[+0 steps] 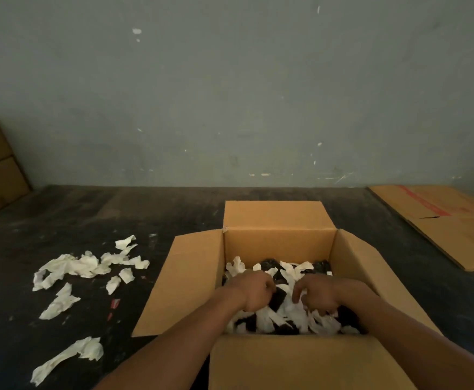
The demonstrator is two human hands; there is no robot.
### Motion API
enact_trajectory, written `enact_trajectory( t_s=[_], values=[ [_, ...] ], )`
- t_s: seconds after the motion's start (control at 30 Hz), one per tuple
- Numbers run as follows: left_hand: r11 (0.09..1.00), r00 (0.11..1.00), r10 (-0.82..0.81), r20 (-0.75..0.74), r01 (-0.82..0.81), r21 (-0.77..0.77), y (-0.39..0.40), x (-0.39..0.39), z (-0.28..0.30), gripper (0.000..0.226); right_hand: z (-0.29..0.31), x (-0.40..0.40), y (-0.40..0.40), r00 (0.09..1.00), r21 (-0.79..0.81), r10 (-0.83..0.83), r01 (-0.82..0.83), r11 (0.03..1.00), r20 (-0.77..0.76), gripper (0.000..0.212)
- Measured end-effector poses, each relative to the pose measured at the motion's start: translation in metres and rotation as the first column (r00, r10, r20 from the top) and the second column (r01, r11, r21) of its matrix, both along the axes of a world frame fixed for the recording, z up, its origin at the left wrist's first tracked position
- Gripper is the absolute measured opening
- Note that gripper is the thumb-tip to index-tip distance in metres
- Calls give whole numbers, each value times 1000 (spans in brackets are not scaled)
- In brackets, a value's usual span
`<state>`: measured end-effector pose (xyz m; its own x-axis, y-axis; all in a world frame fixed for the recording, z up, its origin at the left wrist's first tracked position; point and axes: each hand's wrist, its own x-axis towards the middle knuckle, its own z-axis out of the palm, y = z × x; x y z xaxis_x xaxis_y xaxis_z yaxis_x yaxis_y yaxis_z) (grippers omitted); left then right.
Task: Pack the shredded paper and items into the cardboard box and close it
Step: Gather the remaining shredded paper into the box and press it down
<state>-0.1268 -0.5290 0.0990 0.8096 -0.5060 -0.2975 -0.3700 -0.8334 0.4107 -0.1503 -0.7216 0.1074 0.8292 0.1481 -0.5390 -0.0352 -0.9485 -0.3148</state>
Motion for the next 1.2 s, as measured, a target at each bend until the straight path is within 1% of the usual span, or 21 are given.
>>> enact_trajectory(
  t_s=[0.03,0.1,0.13,0.2,0.33,0.47,0.6,0.73,0.83,0.93,1.07,1.2],
  values=[
    [995,995,55,81,-49,-82,6,-3,13,35,8,1,5,995,-12,-14,15,1000,102,29],
    [972,962,157,224,-111,-206,25,-10,37,33,27,2,24,962,-36,-24,35,999,271,32],
    [963,941,194,277,-128,-238,38,-15,47,33,35,0,38,941,-47,-20,38,998,337,36],
    [956,908,232,350,-146,-256,71,-24,60,37,49,-4,71,907,-37,-33,53,998,421,44],
    [944,874,304,380,-224,-241,154,-51,74,40,63,-22,153,871,-33,-18,39,999,491,56],
    [929,862,355,361,-282,-240,238,-92,78,42,63,-45,234,832,-4,20,-21,1000,554,58],
    [892,831,447,332,-385,-237,317,-135,66,42,57,-75,315,836,27,50,-77,997,547,57],
    [851,817,521,247,-472,-230,383,-173,47,44,39,-99,381,865,58,77,-122,991,496,60],
    [823,806,564,180,-532,-199,421,-195,31,46,22,-114,421,887,83,71,-123,989,457,63],
    [797,792,600,113,-580,-170,448,-206,11,50,0,-123,447,906,110,53,-108,988,419,65],
    [776,782,623,12,-616,-136,469,-217,-17,54,-36,-130,465,942,105,43,-82,991,333,70],
    [752,756,651,-61,-654,-85,482,-216,-47,65,-72,-130,474,970,85,36,-58,995,239,71]
  ],
)
